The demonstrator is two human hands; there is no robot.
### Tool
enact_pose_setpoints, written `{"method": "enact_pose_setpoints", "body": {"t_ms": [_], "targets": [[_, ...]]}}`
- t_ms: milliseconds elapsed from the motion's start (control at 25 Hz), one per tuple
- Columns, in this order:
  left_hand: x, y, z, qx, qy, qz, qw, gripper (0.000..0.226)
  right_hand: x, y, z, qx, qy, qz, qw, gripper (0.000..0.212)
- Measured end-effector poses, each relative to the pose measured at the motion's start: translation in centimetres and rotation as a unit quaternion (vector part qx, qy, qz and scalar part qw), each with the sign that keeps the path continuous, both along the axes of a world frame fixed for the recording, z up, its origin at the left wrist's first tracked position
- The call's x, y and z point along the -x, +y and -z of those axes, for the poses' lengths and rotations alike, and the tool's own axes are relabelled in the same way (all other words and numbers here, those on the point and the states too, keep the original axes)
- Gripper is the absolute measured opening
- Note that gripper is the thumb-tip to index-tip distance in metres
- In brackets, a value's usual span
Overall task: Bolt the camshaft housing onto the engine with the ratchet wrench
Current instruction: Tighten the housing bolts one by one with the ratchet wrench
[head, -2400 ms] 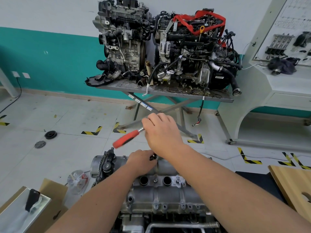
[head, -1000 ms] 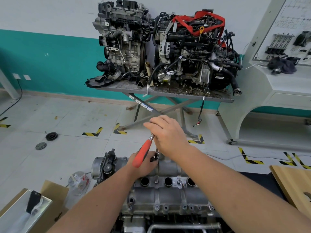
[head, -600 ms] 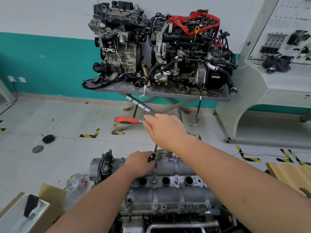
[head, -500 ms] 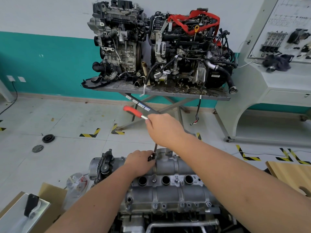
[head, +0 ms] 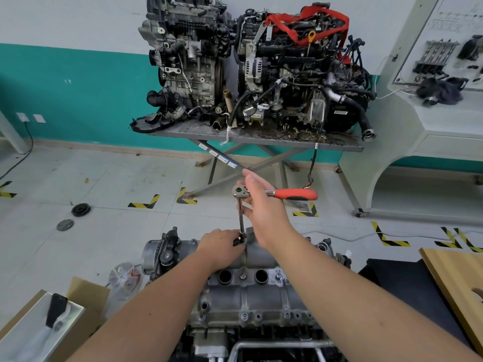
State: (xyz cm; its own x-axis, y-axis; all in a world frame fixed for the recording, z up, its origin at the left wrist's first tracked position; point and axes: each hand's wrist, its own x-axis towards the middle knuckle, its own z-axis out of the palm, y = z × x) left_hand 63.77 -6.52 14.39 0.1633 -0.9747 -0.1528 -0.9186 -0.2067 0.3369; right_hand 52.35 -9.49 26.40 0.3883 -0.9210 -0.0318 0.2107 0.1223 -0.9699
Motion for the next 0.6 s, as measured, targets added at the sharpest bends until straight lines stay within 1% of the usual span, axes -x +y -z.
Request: {"method": "enact_pose_setpoints", "body": {"t_ms": [40, 120, 200, 240, 280, 320, 360, 400, 480, 520, 560, 600], "targets": [[0.0, 0.0, -0.1, -0.003, 0.002, 0.001, 1.0, 0.028, -0.1, 0.3, 0.3, 0.08, 0.049, 0.011, 0.996, 0.018], [0.0, 0.0, 0.0, -0.014, 0.005, 0.004, 1.0, 0.022, 0.0, 0.5, 0.7, 0.243, 0.114, 0.032, 0.963, 0.023], [0.1, 0.1, -0.2, -0.025, 0.007, 0.003, 1.0, 0.018, 0.4, 0.3, 0.7, 0.315, 0.141, 0.031, 0.938, 0.028], [0.1, 0.1, -0.3, -0.022, 0.018, 0.003, 1.0, 0.015, 0.8, -0.2, 0.8, 0.386, 0.187, 0.04, 0.902, 0.033], [0.1, 0.1, -0.2, -0.01, 0.034, 0.002, 0.999, 0.018, 1.1, -0.9, 1.1, 0.5, 0.257, 0.06, 0.825, 0.037], [0.0, 0.1, -0.2, 0.003, 0.048, 0.001, 0.999, 0.025, 1.5, -1.5, 1.2, 0.594, 0.317, 0.063, 0.736, 0.038], [0.0, 0.1, -0.2, 0.011, 0.053, -0.001, 0.999, 0.027, 1.7, -1.9, 0.8, 0.648, 0.364, 0.061, 0.666, 0.036], [0.0, 0.2, -0.1, 0.012, 0.042, -0.002, 0.999, 0.028, 1.8, -2.1, 0.3, 0.656, 0.408, 0.052, 0.633, 0.037], [0.1, 0.2, -0.1, 0.003, 0.003, 0.003, 1.0, 0.032, 1.6, -1.6, -0.8, 0.64, 0.486, 0.028, 0.595, 0.055], [0.1, 0.1, -0.1, 0.001, -0.003, 0.005, 1.0, 0.033, 1.5, -1.4, -1.2, 0.628, 0.521, 0.013, 0.578, 0.062], [0.1, 0.1, -0.1, 0.002, -0.003, 0.006, 1.0, 0.033, 1.5, -1.5, -1.5, 0.62, 0.542, 0.004, 0.567, 0.064], [0.0, 0.1, -0.1, 0.004, 0.002, 0.002, 1.0, 0.032, 1.5, -1.5, -1.9, 0.612, 0.554, -0.002, 0.564, 0.061]]}}
